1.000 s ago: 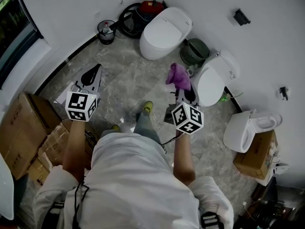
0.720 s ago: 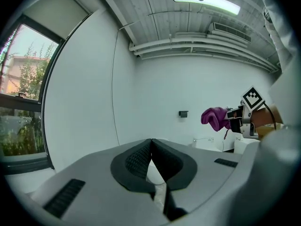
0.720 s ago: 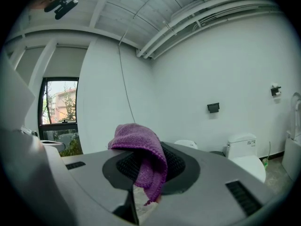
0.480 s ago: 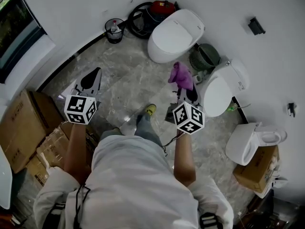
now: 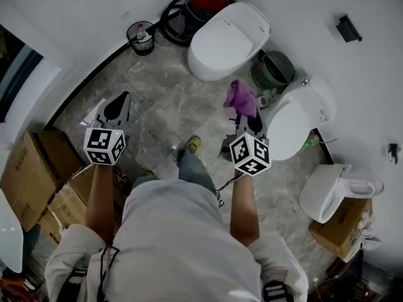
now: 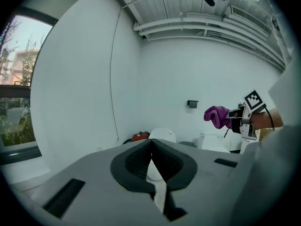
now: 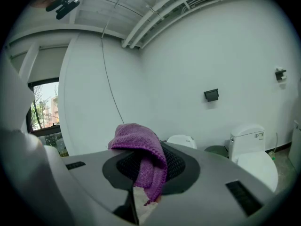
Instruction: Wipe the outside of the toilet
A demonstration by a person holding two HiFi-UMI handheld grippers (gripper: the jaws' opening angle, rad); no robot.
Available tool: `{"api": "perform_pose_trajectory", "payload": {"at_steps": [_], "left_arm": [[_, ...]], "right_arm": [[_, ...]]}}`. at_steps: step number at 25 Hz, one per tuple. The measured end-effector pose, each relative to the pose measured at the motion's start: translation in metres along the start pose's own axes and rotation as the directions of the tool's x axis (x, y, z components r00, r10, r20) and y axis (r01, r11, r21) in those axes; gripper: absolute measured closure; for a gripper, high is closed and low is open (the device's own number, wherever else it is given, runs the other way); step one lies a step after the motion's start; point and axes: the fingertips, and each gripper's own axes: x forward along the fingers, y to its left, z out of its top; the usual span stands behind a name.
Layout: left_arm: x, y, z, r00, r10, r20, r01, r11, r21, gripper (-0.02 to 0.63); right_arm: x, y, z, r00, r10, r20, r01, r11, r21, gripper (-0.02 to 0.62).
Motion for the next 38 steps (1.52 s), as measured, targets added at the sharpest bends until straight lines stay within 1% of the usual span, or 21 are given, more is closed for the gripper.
{"api": "perform_pose_trajectory", "payload": {"at_steps": [4,9,14,17,21,25,28,34,38], "left_arm": [[0.056,-0.017,0.011,1.000,-0.003,-0.030,0.005,0.999,0.039,0.589],[0.128,-0.052,0.044,0.999,-0.022,-0.048,0.027,0.995,0.094,0.589],[0.185,-0.078,0.057,0.995,-0.061,-0.080,0.072,0.987,0.143,0.589],[0.212,-0.080,0.061,0.994,-0.070,-0.088,0.082,0.985,0.149,0.589],[0.240,-0.065,0.057,0.992,-0.083,-0.097,0.096,0.985,0.144,0.589],[0.268,-0.042,0.046,0.988,-0.110,-0.113,0.125,0.982,0.138,0.589],[0.290,-0.016,0.030,0.982,-0.142,-0.124,0.158,0.979,0.127,0.589],[0.338,0.027,-0.002,0.961,-0.215,-0.173,0.237,0.964,0.120,0.589],[0.372,0.051,-0.034,0.949,-0.248,-0.194,0.271,0.957,0.103,0.589]], "right_arm": [[0.043,-0.039,0.002,1.000,0.001,-0.008,0.000,0.999,0.043,0.505],[0.094,-0.084,0.019,1.000,0.025,-0.005,-0.025,0.996,0.083,0.505],[0.133,-0.115,0.020,1.000,0.017,-0.022,-0.015,0.993,0.117,0.503],[0.150,-0.126,0.014,0.999,0.011,-0.045,-0.006,0.992,0.124,0.503],[0.172,-0.126,0.001,0.998,-0.001,-0.068,0.009,0.992,0.125,0.503],[0.196,-0.116,-0.013,0.995,-0.028,-0.092,0.037,0.994,0.106,0.503],[0.218,-0.101,-0.031,0.994,-0.055,-0.098,0.065,0.993,0.098,0.503],[0.263,-0.071,-0.061,0.988,-0.123,-0.090,0.134,0.982,0.132,0.503],[0.292,-0.061,-0.093,0.981,-0.163,-0.105,0.176,0.976,0.128,0.503]]}}
